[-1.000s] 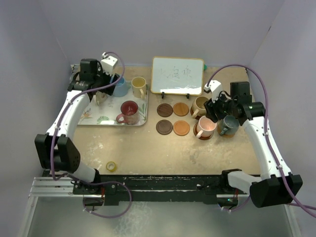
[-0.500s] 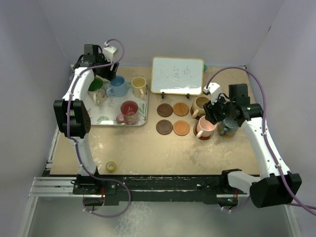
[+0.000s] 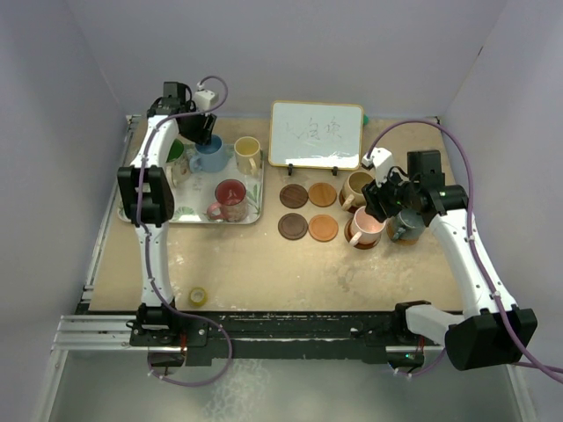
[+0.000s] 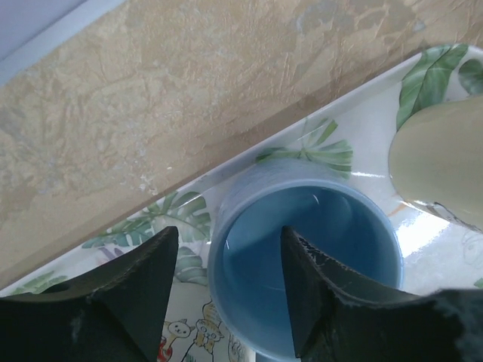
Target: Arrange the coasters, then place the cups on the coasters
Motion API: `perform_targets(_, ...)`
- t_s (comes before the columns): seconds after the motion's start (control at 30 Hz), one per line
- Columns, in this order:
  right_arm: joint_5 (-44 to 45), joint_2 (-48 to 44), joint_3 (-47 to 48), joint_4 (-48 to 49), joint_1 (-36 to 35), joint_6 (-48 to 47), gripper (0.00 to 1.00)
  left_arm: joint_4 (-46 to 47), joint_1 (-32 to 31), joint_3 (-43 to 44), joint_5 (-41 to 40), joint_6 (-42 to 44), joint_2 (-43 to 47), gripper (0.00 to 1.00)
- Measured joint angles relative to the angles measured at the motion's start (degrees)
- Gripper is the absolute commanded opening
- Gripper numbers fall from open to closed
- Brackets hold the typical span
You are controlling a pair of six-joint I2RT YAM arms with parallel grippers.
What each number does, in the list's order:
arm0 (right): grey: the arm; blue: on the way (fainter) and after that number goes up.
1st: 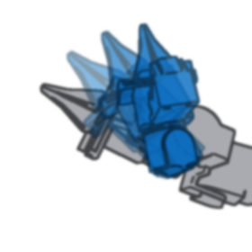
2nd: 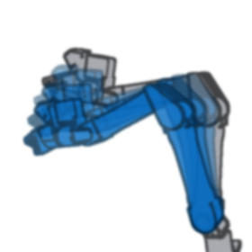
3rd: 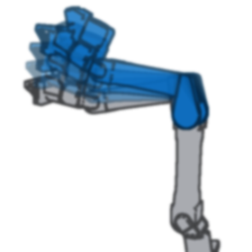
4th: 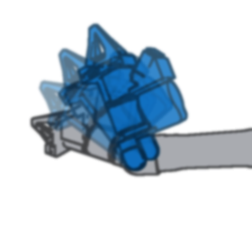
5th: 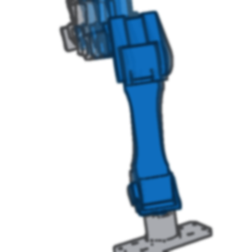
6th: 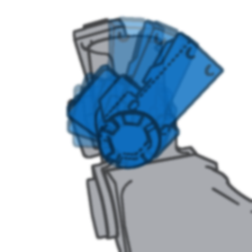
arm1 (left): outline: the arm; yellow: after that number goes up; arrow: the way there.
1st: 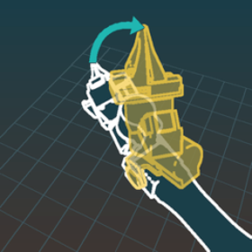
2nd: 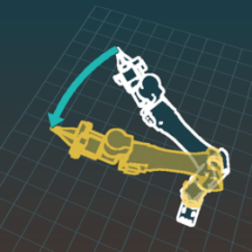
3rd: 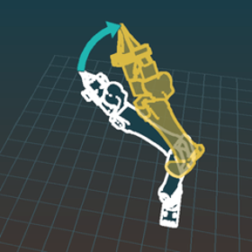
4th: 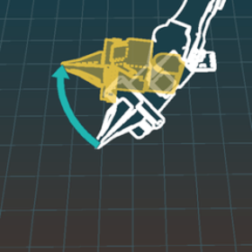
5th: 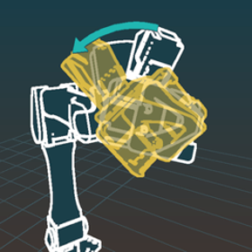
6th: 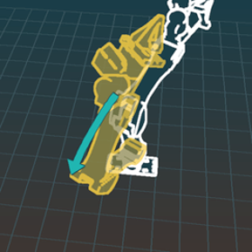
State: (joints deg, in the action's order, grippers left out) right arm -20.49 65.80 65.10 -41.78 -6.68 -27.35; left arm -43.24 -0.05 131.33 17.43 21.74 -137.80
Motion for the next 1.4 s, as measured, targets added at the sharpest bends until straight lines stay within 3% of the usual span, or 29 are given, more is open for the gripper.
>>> perform_targets(0.27,-0.02,0.02,0.00,0.04,0.00,0.00,0.57,-3.13,0.00,3.56,0.26,0.50,-3.61,0.35)
perform_targets(0.57,-0.07,0.07,0.00,0.04,0.00,0.00,0.57,-3.98,-0.11,4.26,0.15,1.44,-4.52,0.25)
perform_targets(0.93,-0.09,0.07,0.00,0.04,0.00,-0.02,0.57,-4.02,-0.79,4.48,-1.33,2.40,-4.72,0.04)
perform_targets(1.4,-0.26,0.02,0.00,0.04,0.00,0.00,0.57,-3.76,-2.34,-0.61,-4.37,4.50,-0.81,0.03)
